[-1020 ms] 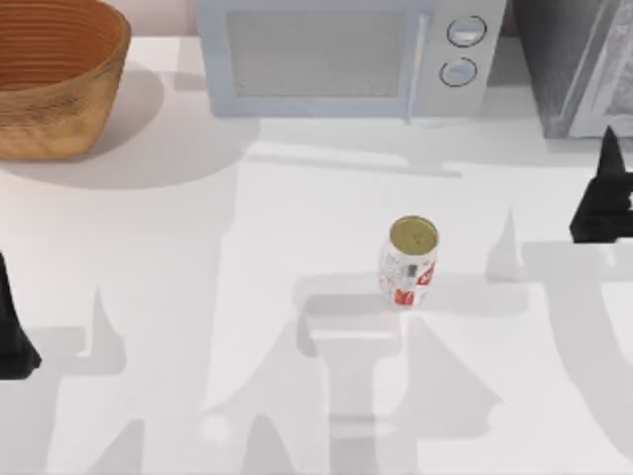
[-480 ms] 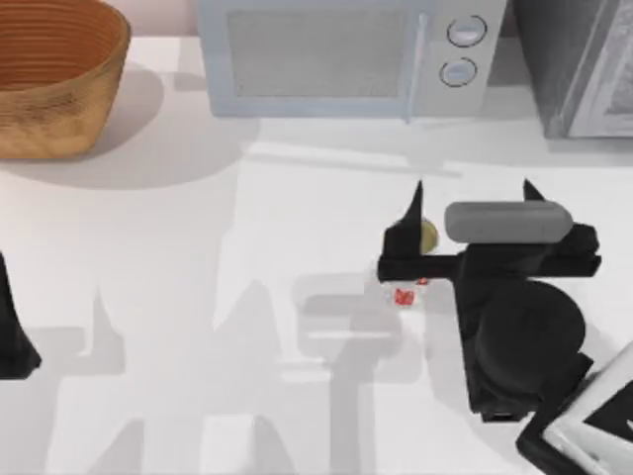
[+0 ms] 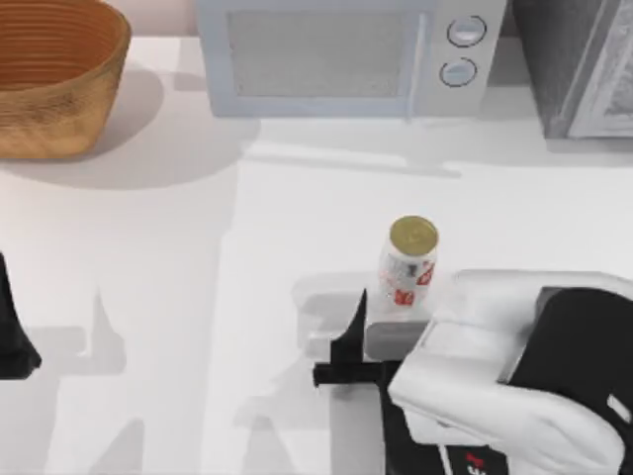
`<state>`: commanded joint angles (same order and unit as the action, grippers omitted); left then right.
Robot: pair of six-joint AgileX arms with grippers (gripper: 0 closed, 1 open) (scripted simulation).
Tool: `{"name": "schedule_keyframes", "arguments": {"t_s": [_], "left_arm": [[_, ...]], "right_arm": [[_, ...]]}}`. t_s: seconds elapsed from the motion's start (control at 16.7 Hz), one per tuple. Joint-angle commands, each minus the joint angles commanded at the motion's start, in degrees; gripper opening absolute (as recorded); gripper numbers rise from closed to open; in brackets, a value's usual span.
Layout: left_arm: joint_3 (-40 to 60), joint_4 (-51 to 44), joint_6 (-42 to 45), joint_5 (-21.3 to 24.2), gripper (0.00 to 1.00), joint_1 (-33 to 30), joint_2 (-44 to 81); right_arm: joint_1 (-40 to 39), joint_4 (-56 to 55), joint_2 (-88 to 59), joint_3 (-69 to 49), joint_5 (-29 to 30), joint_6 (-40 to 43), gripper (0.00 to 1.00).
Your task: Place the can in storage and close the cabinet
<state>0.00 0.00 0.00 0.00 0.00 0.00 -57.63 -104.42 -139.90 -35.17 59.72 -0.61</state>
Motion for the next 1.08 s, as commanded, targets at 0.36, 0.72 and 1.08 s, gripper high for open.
{"name": "schedule_keyframes", "arguments": {"t_s": [0.36, 0.72, 1.08], "left_arm": [[0.0, 0.0, 0.0, 0.0, 1.0, 0.0, 0.0], [0.0, 0.0, 0.0, 0.0, 1.0, 0.0, 0.0], [0.0, 0.0, 0.0, 0.0, 1.0, 0.0, 0.0]], "right_arm": [[-0.73, -1.33, -1.79, -0.45, 0.76, -0.01, 1.0], [2.44, 2.68, -3.21, -5.4, -2.34, -0.62, 1.0], [6.7, 5.16, -2.24, -7.62, -6.67, 0.16, 1.0]]}}
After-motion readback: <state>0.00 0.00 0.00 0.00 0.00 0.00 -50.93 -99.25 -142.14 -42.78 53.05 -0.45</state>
